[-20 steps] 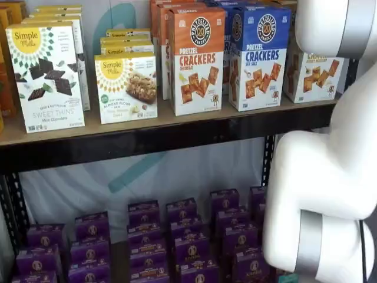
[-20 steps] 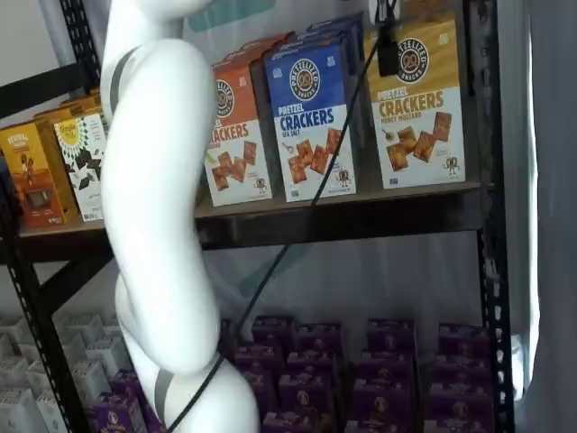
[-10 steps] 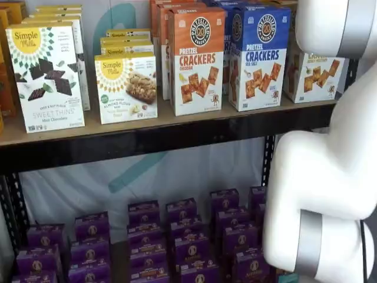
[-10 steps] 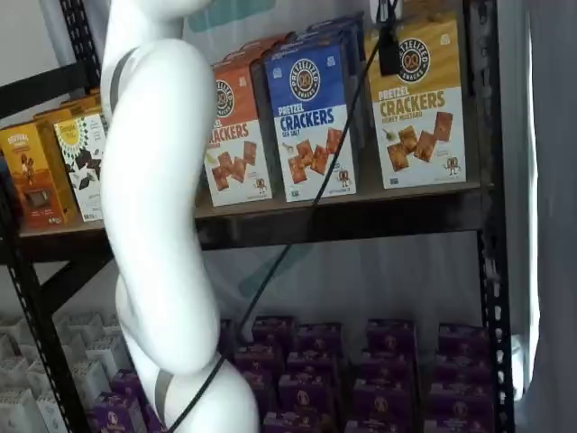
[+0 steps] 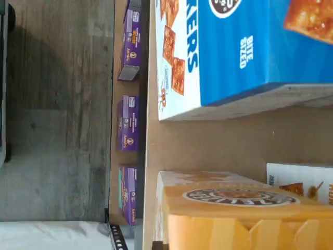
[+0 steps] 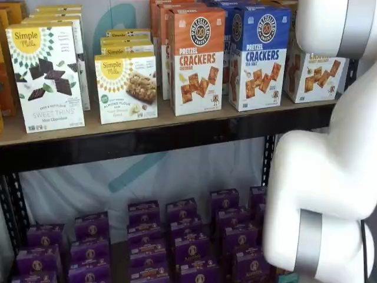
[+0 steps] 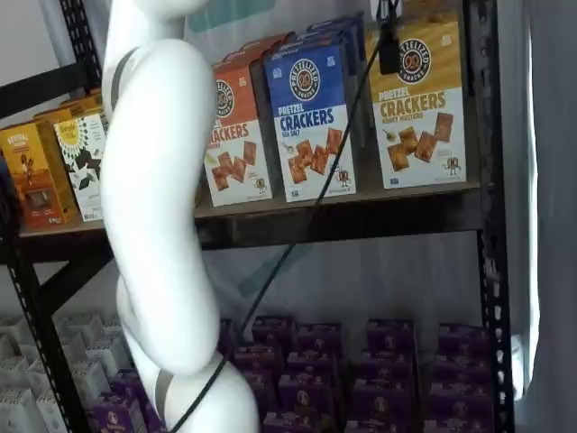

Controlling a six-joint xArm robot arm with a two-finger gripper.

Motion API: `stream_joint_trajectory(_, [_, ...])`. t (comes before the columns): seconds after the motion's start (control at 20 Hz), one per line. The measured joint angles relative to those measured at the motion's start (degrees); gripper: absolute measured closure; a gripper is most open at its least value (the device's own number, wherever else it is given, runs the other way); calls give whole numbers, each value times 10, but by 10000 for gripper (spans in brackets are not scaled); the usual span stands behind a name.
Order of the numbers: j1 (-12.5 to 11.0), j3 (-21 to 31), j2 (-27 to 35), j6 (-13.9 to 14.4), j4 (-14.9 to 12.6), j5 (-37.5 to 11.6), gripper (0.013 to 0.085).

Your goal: Retrieve the yellow and white box located on the top shelf, the sixth one from the left

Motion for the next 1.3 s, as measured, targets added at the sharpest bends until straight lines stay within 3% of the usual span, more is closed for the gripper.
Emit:
stream_joint_trajectory(0.65, [-30,18,-49,-21,7,35,370])
stream_joint_trajectory(1.3, [-59,113,-170,-53,-13,79,370])
